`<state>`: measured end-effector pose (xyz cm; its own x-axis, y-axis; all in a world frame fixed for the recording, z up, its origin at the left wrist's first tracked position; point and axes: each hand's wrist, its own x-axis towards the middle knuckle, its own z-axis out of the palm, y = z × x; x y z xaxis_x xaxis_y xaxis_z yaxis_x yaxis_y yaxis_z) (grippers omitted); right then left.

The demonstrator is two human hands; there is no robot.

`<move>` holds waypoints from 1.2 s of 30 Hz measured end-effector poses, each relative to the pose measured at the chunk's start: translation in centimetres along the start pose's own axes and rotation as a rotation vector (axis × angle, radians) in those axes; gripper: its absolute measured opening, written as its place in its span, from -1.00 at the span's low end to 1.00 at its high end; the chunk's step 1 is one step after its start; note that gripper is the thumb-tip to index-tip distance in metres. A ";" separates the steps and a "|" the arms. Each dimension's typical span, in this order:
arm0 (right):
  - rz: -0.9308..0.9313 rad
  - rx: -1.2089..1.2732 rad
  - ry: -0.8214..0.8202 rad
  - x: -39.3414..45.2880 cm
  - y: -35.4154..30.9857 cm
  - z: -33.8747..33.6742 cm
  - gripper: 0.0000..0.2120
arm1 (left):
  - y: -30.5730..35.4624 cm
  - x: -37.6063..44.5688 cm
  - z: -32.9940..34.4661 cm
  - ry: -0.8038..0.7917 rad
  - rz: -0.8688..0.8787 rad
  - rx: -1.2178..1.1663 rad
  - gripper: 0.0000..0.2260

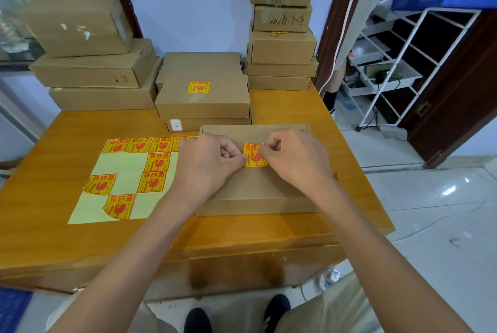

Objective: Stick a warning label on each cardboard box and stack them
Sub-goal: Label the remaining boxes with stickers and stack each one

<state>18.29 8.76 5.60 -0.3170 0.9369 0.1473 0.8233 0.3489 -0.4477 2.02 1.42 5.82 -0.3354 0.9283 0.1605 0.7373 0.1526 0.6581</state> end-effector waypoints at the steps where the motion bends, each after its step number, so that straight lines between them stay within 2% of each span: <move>1: -0.001 -0.002 -0.008 0.1 0.0 0.0 -0.77 | 0.0 0.1 0.0 -0.003 -0.001 0.008 -0.78; 7: -0.011 -0.016 -0.013 0.2 0.3 0.1 -0.75 | -0.3 0.3 0.2 -0.010 0.005 0.033 -0.81; 11: -0.044 -0.066 0.007 0.0 0.3 0.2 -0.77 | -0.8 0.4 0.0 -0.028 0.057 0.026 -0.87; 14: -0.065 -0.102 0.020 0.0 0.6 0.2 -0.77 | -1.2 0.4 -0.1 -0.024 0.125 0.022 -0.84; 19: -0.238 -0.051 0.041 -1.2 1.3 -0.3 -0.81 | -1.7 0.6 0.0 -0.054 0.241 0.096 -0.77; 23: -0.324 -0.051 0.011 -1.6 1.7 -0.7 -0.78 | -1.9 0.6 0.5 -0.031 0.248 0.125 -0.79; 27: -0.343 -0.091 -0.004 -1.5 2.2 -1.0 -0.75 | -1.7 0.0 0.8 -0.011 0.254 0.131 -0.75; 36: -0.359 -0.193 0.041 -1.7 2.3 -0.5 -0.71 | -1.7 -0.2 0.8 0.014 0.266 0.164 -0.81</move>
<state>20.97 7.97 4.74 -0.5844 0.7537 0.3005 0.7382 0.6477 -0.1888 1.29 1.26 4.08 -0.1254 0.9383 0.3224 0.8848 -0.0413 0.4642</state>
